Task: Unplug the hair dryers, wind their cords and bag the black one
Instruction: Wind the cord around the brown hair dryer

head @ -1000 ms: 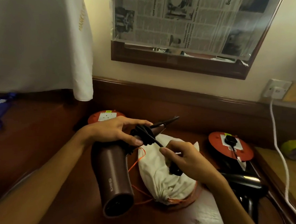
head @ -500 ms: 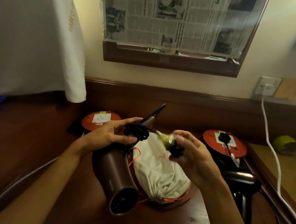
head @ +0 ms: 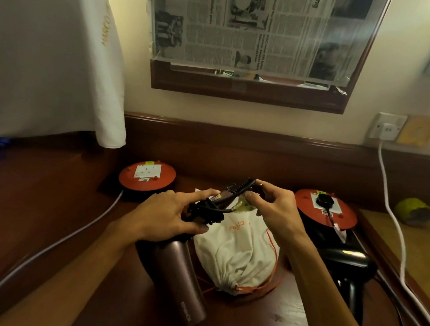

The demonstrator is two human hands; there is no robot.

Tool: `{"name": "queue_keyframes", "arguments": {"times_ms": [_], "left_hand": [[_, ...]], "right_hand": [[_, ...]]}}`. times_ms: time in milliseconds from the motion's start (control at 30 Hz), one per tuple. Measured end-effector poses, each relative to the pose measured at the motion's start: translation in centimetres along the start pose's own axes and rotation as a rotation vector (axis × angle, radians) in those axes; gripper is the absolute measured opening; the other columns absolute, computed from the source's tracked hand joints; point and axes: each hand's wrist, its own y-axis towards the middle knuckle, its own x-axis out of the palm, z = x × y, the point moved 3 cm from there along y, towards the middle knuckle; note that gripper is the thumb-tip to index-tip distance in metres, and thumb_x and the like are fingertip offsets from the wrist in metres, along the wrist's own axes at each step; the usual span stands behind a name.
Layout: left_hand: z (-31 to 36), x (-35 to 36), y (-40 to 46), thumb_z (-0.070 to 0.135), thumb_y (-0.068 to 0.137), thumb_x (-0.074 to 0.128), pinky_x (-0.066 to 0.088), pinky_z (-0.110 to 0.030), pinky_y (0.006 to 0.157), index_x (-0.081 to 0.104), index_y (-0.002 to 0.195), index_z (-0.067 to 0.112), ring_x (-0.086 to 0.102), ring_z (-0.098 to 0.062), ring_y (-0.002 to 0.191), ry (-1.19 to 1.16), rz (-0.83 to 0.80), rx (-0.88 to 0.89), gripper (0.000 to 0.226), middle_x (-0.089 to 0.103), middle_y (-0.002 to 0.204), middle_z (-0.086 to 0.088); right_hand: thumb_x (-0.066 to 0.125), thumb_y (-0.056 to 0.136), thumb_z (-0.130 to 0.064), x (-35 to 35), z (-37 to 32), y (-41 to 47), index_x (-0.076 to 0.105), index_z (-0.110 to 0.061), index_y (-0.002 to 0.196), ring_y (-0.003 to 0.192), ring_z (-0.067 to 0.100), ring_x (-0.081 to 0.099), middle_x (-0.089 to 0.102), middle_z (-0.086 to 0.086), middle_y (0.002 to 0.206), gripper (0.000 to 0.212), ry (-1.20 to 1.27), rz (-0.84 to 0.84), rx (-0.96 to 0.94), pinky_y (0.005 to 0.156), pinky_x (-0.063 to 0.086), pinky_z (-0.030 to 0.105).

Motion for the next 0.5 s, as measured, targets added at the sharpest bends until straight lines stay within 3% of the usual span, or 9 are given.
{"name": "queue_keyframes", "arguments": {"times_ms": [67,200,300,333,400,500], "left_hand": [[0.9,0.2,-0.1,0.068,0.089,0.061,0.039,-0.026,0.069,0.012,0.146,0.074,0.053,-0.002,0.066,0.231,0.062,-0.014,0.075,0.059,0.071,0.014],[1.9,0.8,-0.5,0.069,0.095,0.049,0.031,-0.026,0.073,0.003,0.153,0.064,0.044,-0.009,0.069,0.399,0.121,-0.065,0.075,0.044,0.065,0.009],[2.6,1.1,-0.9,0.067,0.099,0.043,0.037,-0.03,0.084,-0.004,0.155,0.058,0.053,-0.015,0.078,0.438,0.15,-0.069,0.074,0.044,0.067,0.006],[2.9,1.3,-0.9,0.066,0.1,0.042,0.039,-0.031,0.088,-0.006,0.155,0.056,0.059,-0.018,0.085,0.465,0.171,-0.065,0.074,0.051,0.072,0.005],[3.3,1.5,-0.9,0.063,0.102,0.041,0.041,-0.033,0.093,-0.008,0.157,0.052,0.064,-0.021,0.093,0.529,0.197,-0.06,0.074,0.065,0.085,-0.001],[3.4,1.5,-0.8,0.062,0.103,0.039,0.041,-0.033,0.09,-0.009,0.158,0.049,0.065,-0.019,0.09,0.583,0.189,-0.07,0.074,0.059,0.079,0.002]], "right_hand": [[0.067,0.095,-0.008,0.1,-0.4,0.1,0.078,-0.027,0.1,0.07,0.001,0.065,0.076,-0.001,0.086,0.022,-0.139,-0.112,0.008,0.059,0.047,0.018],[0.061,0.097,-0.003,0.2,0.1,0.0,0.074,-0.017,0.113,0.078,-0.003,0.066,0.075,-0.006,0.09,0.025,-0.063,-0.256,0.063,0.068,0.049,0.016],[0.059,0.098,-0.003,0.3,1.2,0.2,0.065,-0.015,0.132,0.12,0.017,0.064,0.07,0.004,0.126,0.036,0.139,-0.323,0.123,0.102,0.052,0.034],[0.061,0.097,-0.002,0.4,1.7,0.3,0.057,-0.016,0.14,0.128,0.023,0.059,0.064,0.009,0.135,0.046,0.249,-0.289,0.157,0.108,0.048,0.04],[0.068,0.091,0.001,0.6,2.4,0.1,0.047,-0.018,0.145,0.123,0.029,0.063,0.062,0.015,0.133,0.06,0.4,-0.12,0.254,0.104,0.052,0.042],[0.076,0.084,-0.002,0.9,2.8,-0.2,0.059,-0.002,0.124,0.106,0.036,0.071,0.067,0.026,0.119,0.043,0.419,0.003,0.329,0.097,0.056,0.046]]}}
